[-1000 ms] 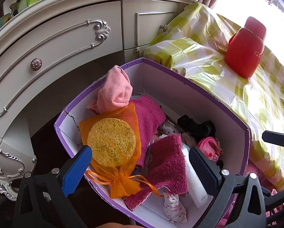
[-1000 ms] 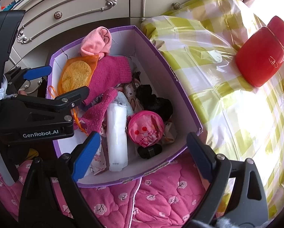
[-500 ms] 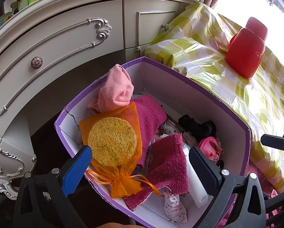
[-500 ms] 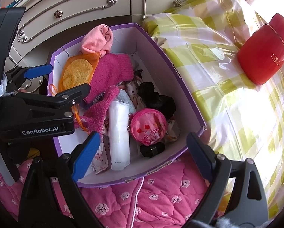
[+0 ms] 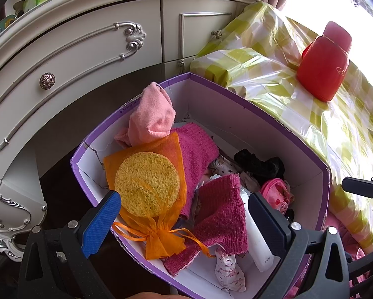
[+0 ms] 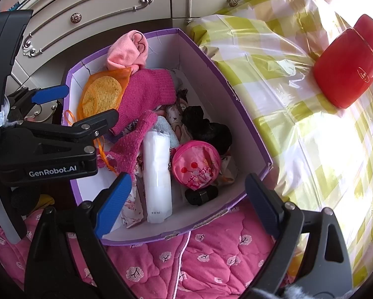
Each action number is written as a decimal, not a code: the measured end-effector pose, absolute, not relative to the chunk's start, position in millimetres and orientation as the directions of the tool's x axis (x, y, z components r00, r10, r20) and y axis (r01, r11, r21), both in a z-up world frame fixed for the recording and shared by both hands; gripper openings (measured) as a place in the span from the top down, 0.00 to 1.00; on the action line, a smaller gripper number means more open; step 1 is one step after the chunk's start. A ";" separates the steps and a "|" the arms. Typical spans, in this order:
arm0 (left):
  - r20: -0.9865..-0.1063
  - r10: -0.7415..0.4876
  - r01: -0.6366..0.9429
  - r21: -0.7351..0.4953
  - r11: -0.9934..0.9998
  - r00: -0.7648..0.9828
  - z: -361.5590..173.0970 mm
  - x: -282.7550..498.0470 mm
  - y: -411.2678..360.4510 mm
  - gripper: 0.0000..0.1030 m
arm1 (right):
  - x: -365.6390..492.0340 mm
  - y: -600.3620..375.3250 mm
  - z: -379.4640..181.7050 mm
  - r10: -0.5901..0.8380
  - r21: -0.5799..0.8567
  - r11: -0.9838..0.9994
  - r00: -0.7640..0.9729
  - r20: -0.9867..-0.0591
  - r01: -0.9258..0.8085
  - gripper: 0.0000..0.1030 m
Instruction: Organize soft objects
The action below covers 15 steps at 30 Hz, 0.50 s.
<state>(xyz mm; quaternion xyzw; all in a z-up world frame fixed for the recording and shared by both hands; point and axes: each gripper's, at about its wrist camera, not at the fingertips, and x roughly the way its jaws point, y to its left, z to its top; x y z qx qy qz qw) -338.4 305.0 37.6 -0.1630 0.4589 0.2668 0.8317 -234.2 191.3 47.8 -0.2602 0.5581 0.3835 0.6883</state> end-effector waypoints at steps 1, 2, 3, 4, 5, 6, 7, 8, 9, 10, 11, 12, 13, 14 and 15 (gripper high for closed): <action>-0.850 0.294 -0.593 -0.026 0.805 0.436 37.5 -338.3 305.1 0.00 | -234.3 191.1 47.8 0.237 0.070 0.570 0.083 -0.968 -0.818 0.09; -0.851 0.294 -0.593 -0.026 0.804 0.436 36.8 -338.4 304.8 0.00 | -234.1 191.1 47.7 0.238 0.070 0.570 0.083 -0.968 -0.819 0.09; -0.850 0.294 -0.593 -0.026 0.805 0.436 36.7 -338.2 305.0 0.00 | -234.2 191.0 47.6 0.237 0.070 0.570 0.082 -0.968 -0.819 0.09; -0.850 0.294 -0.593 -0.026 0.805 0.436 36.8 -338.0 305.3 0.00 | -234.1 191.1 47.6 0.237 0.070 0.570 0.083 -0.968 -0.819 0.09; -0.850 0.294 -0.592 -0.026 0.805 0.437 36.9 -337.7 305.6 0.00 | -234.0 191.0 47.6 0.237 0.070 0.570 0.082 -0.968 -0.819 0.09; -0.851 0.293 -0.592 -0.026 0.805 0.437 37.0 -337.6 305.8 0.00 | -234.3 191.4 47.2 0.237 0.070 0.571 0.082 -0.968 -0.818 0.09; -0.851 0.293 -0.592 -0.026 0.806 0.437 37.1 -337.4 306.0 0.00 | -234.5 191.1 47.0 0.236 0.070 0.571 0.081 -0.968 -0.818 0.09; -0.851 0.293 -0.591 -0.026 0.806 0.437 37.2 -337.3 306.1 0.00 | -234.8 191.5 46.5 0.235 0.071 0.572 0.081 -0.969 -0.817 0.09; -0.851 0.293 -0.592 -0.026 0.806 0.436 36.4 -337.8 305.5 0.00 | -234.9 192.2 46.1 0.235 0.071 0.574 0.081 -0.969 -0.816 0.09; -0.851 0.293 -0.591 -0.026 0.806 0.436 36.2 -338.1 305.1 0.00 | -234.9 191.9 45.8 0.235 0.072 0.573 0.080 -0.969 -0.816 0.09; -0.851 0.293 -0.592 -0.026 0.805 0.436 36.6 -337.8 305.4 0.00 | -235.0 192.0 45.5 0.234 0.072 0.574 0.079 -0.969 -0.816 0.09; -0.851 0.293 -0.593 -0.027 0.805 0.436 36.8 -337.8 305.5 0.00 | -234.9 191.5 45.4 0.234 0.073 0.573 0.078 -0.969 -0.816 0.09; -0.851 0.293 -0.593 -0.027 0.805 0.436 35.9 -337.9 305.4 0.00 | -234.9 191.2 45.3 0.233 0.073 0.573 0.077 -0.969 -0.816 0.09; -0.851 0.293 -0.594 -0.027 0.804 0.436 35.1 -338.2 305.3 0.00 | -235.1 191.0 45.2 0.234 0.074 0.572 0.075 -0.969 -0.817 0.09; -0.851 0.293 -0.595 -0.028 0.803 0.435 34.7 -338.6 304.7 0.00 | -235.3 190.7 45.1 0.233 0.075 0.572 0.074 -0.970 -0.817 0.09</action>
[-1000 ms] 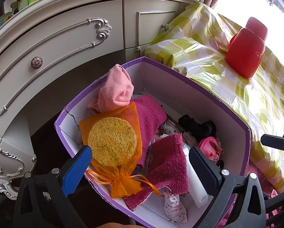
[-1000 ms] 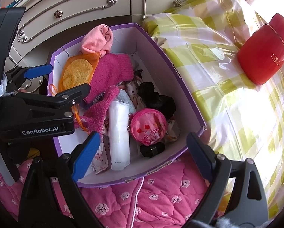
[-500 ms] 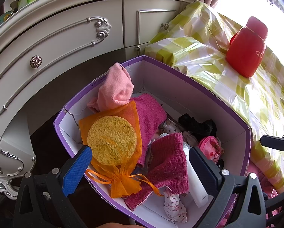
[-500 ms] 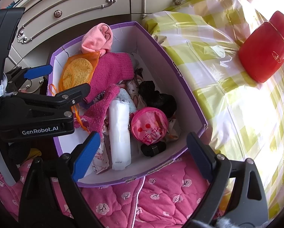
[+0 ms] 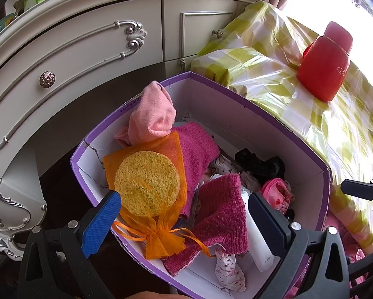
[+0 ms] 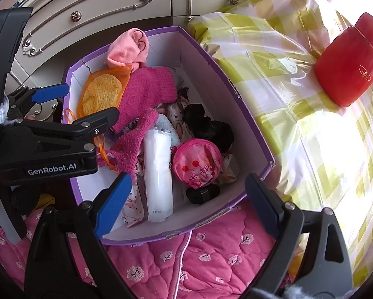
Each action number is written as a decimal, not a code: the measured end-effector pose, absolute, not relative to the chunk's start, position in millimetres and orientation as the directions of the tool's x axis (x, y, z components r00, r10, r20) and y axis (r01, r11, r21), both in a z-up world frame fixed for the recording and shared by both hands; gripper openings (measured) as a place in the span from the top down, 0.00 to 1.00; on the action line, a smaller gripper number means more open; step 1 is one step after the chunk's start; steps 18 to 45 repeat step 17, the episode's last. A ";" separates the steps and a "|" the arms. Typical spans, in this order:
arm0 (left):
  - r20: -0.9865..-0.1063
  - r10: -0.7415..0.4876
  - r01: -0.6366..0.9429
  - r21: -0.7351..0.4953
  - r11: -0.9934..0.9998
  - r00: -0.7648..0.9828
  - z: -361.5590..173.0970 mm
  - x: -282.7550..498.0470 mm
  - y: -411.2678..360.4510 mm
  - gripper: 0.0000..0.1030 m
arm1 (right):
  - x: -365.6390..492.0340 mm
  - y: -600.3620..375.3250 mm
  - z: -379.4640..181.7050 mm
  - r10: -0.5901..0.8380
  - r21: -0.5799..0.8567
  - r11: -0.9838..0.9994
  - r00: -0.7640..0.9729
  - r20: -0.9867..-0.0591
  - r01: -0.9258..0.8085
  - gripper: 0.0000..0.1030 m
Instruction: Organize soft objects
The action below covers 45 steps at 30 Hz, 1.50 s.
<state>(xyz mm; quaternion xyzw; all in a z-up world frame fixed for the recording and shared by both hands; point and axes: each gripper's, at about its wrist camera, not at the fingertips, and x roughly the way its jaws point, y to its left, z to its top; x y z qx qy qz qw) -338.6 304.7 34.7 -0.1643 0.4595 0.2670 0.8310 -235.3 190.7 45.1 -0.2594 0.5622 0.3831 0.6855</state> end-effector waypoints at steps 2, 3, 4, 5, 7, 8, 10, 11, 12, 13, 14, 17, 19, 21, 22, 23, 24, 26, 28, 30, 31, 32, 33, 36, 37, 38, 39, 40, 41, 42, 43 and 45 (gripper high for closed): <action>-0.852 0.293 -0.596 -0.028 0.802 0.434 34.3 -339.0 304.3 0.00 | -235.1 190.9 44.9 0.233 0.075 0.572 0.074 -0.970 -0.817 0.09; -0.852 0.294 -0.598 -0.028 0.801 0.433 34.4 -339.1 304.4 0.00 | -235.3 191.0 44.9 0.233 0.075 0.572 0.074 -0.970 -0.817 0.09; -0.852 0.294 -0.599 -0.028 0.800 0.433 34.6 -339.4 304.3 0.00 | -235.5 191.1 44.8 0.233 0.075 0.572 0.075 -0.970 -0.817 0.09; -0.853 0.293 -0.599 -0.030 0.800 0.433 34.7 -339.4 304.6 0.00 | -235.6 191.3 44.8 0.233 0.074 0.572 0.075 -0.970 -0.817 0.09; -0.853 0.291 -0.597 -0.029 0.802 0.433 35.4 -338.7 305.5 0.00 | -235.5 191.6 44.7 0.233 0.075 0.573 0.074 -0.970 -0.816 0.09; -0.853 0.290 -0.595 -0.029 0.803 0.433 35.6 -338.1 306.2 0.00 | -235.7 191.7 44.7 0.233 0.075 0.573 0.074 -0.970 -0.816 0.09; -0.855 0.288 -0.594 -0.029 0.804 0.432 35.5 -337.8 306.2 0.00 | -235.6 191.7 44.7 0.233 0.075 0.573 0.074 -0.970 -0.816 0.09; -0.855 0.290 -0.595 -0.027 0.803 0.430 35.5 -337.1 307.0 0.00 | -236.3 191.5 44.6 0.233 0.075 0.572 0.074 -0.970 -0.817 0.09; -0.856 0.293 -0.598 -0.024 0.801 0.427 35.6 -336.7 307.7 0.00 | -236.2 191.6 44.5 0.233 0.075 0.572 0.074 -0.970 -0.817 0.09; -0.855 0.296 -0.601 -0.024 0.799 0.427 35.7 -337.3 307.8 0.00 | -236.7 191.5 44.5 0.233 0.075 0.572 0.074 -0.970 -0.817 0.09; -0.853 0.295 -0.602 -0.028 0.798 0.431 35.5 -336.5 309.9 0.00 | -236.3 191.8 44.5 0.233 0.076 0.572 0.073 -0.970 -0.817 0.09; -0.856 0.297 -0.606 -0.024 0.795 0.423 34.2 -336.1 311.9 0.00 | -236.8 191.8 44.2 0.233 0.076 0.573 0.073 -0.970 -0.816 0.09; -0.856 0.297 -0.606 -0.024 0.795 0.423 34.2 -336.1 311.9 0.00 | -236.8 191.8 44.2 0.233 0.076 0.573 0.073 -0.970 -0.816 0.09; -0.856 0.297 -0.606 -0.024 0.795 0.423 34.2 -336.1 311.9 0.00 | -236.8 191.8 44.2 0.233 0.076 0.573 0.073 -0.970 -0.816 0.09; -0.856 0.297 -0.606 -0.024 0.795 0.423 34.2 -336.1 311.9 0.00 | -236.8 191.8 44.2 0.233 0.076 0.573 0.073 -0.970 -0.816 0.09; -0.856 0.297 -0.606 -0.024 0.795 0.423 34.2 -336.1 311.9 0.00 | -236.8 191.8 44.2 0.233 0.076 0.573 0.073 -0.970 -0.816 0.09; -0.856 0.297 -0.606 -0.024 0.795 0.423 34.2 -336.1 311.9 0.00 | -236.8 191.8 44.2 0.233 0.076 0.573 0.073 -0.970 -0.816 0.09; -0.856 0.297 -0.606 -0.024 0.795 0.423 34.2 -336.1 311.9 0.00 | -236.8 191.8 44.2 0.233 0.076 0.573 0.073 -0.970 -0.816 0.09; -0.856 0.297 -0.606 -0.024 0.795 0.423 34.2 -336.1 311.9 0.00 | -236.8 191.8 44.2 0.233 0.076 0.573 0.073 -0.970 -0.816 0.09; -0.856 0.297 -0.606 -0.024 0.795 0.423 34.2 -336.1 311.9 0.00 | -236.8 191.8 44.2 0.233 0.076 0.573 0.073 -0.970 -0.816 0.09; -0.856 0.297 -0.606 -0.024 0.795 0.423 34.2 -336.1 311.9 0.00 | -236.8 191.8 44.2 0.233 0.076 0.573 0.073 -0.970 -0.816 0.09; -0.856 0.297 -0.606 -0.024 0.795 0.423 34.2 -336.1 311.9 0.00 | -236.8 191.8 44.2 0.233 0.076 0.573 0.073 -0.970 -0.816 0.09; -0.856 0.297 -0.606 -0.024 0.795 0.423 34.2 -336.1 311.9 0.00 | -236.8 191.8 44.2 0.233 0.076 0.573 0.073 -0.970 -0.816 0.09; -0.856 0.297 -0.606 -0.024 0.795 0.423 34.2 -336.1 311.9 0.00 | -236.8 191.8 44.2 0.233 0.076 0.573 0.073 -0.970 -0.816 0.09; -0.856 0.297 -0.606 -0.024 0.795 0.423 34.2 -336.1 311.9 0.00 | -236.8 191.8 44.2 0.233 0.076 0.573 0.073 -0.970 -0.816 0.09; -0.856 0.297 -0.606 -0.024 0.795 0.423 34.2 -336.1 311.9 0.00 | -236.8 191.8 44.2 0.233 0.076 0.573 0.073 -0.970 -0.816 0.09; -0.856 0.297 -0.606 -0.024 0.795 0.423 34.2 -336.1 311.9 0.00 | -236.8 191.8 44.2 0.233 0.076 0.573 0.073 -0.970 -0.816 0.09; -0.856 0.297 -0.606 -0.024 0.795 0.423 34.2 -336.1 311.9 0.00 | -236.8 191.8 44.2 0.233 0.076 0.573 0.073 -0.970 -0.816 0.09; -0.856 0.297 -0.606 -0.024 0.795 0.423 34.2 -336.1 311.9 0.00 | -236.8 191.8 44.2 0.233 0.076 0.573 0.073 -0.970 -0.816 0.09; -0.856 0.297 -0.606 -0.024 0.795 0.423 34.2 -336.1 311.9 0.00 | -236.8 191.8 44.2 0.233 0.076 0.573 0.073 -0.970 -0.816 0.09; -0.856 0.297 -0.606 -0.024 0.795 0.423 34.2 -336.1 311.9 0.00 | -236.8 191.8 44.2 0.233 0.076 0.573 0.073 -0.970 -0.816 0.09; -0.856 0.297 -0.606 -0.024 0.795 0.423 34.2 -336.1 311.9 0.00 | -236.8 191.8 44.2 0.233 0.076 0.573 0.073 -0.970 -0.816 0.09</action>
